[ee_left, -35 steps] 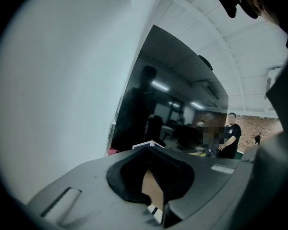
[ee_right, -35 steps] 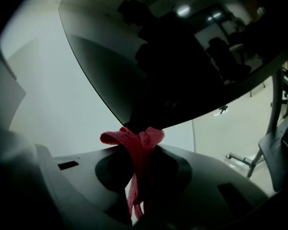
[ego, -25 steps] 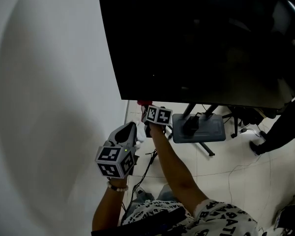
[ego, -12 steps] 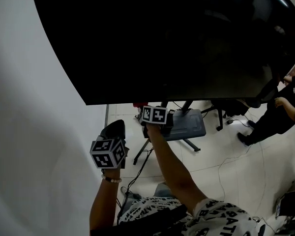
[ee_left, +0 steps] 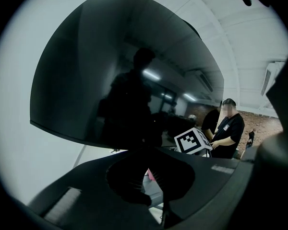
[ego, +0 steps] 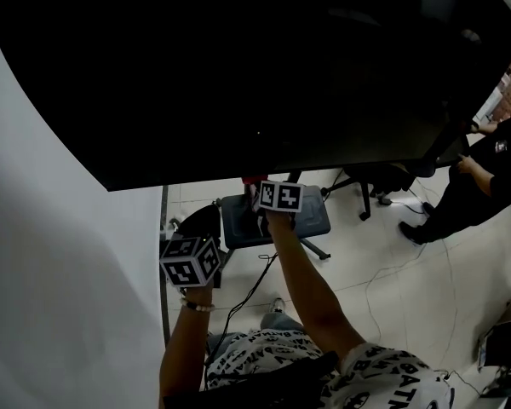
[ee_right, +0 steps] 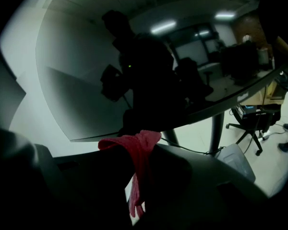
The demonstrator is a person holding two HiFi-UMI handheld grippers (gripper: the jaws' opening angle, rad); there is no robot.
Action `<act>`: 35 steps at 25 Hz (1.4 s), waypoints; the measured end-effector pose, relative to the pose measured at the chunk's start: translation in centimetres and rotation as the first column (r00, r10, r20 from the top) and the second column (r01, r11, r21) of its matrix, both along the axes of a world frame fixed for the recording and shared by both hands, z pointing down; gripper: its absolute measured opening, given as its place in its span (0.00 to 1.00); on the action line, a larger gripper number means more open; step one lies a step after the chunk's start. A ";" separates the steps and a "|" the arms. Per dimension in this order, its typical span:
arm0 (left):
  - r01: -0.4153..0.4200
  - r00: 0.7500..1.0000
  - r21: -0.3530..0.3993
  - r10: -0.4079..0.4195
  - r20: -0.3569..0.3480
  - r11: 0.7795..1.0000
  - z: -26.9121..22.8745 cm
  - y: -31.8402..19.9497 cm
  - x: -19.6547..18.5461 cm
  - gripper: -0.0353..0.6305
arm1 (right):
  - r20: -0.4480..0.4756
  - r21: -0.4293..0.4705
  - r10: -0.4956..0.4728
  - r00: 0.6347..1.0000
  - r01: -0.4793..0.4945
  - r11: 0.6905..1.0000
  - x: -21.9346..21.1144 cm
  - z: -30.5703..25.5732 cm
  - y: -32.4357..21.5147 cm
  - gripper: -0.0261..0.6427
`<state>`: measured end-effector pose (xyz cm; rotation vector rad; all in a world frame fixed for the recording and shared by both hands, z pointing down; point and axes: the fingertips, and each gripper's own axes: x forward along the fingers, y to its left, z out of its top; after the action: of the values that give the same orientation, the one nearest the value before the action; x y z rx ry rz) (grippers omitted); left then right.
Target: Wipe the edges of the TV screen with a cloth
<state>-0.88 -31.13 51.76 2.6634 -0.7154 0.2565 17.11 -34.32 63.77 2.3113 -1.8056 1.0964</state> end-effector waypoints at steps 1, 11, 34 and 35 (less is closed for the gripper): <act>-0.001 1.000 -0.002 0.001 0.001 1.000 0.2 0.5 0.9 0.04 | 0.000 0.001 0.002 1.000 -0.002 1.000 1.0 0.0 0.7 0.15; 0.039 0.999 -0.036 -0.039 0.002 0.999 2.1 3.4 7.4 0.04 | -0.009 0.000 -0.020 1.000 0.020 1.000 8.8 0.1 6.0 0.16; -0.068 0.998 0.049 0.067 0.007 0.997 1.7 4.9 6.3 0.04 | -0.217 0.147 0.053 0.975 -0.021 0.989 5.6 -7.7 19.2 0.15; -0.079 0.997 0.066 0.078 0.015 0.995 1.5 5.0 6.1 0.04 | -0.224 0.148 0.058 0.973 -0.025 0.989 5.1 -7.8 19.7 0.15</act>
<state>5.21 -26.14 53.29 2.7592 -0.6340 0.2748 22.16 -14.60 55.94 2.4462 -1.8110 0.6880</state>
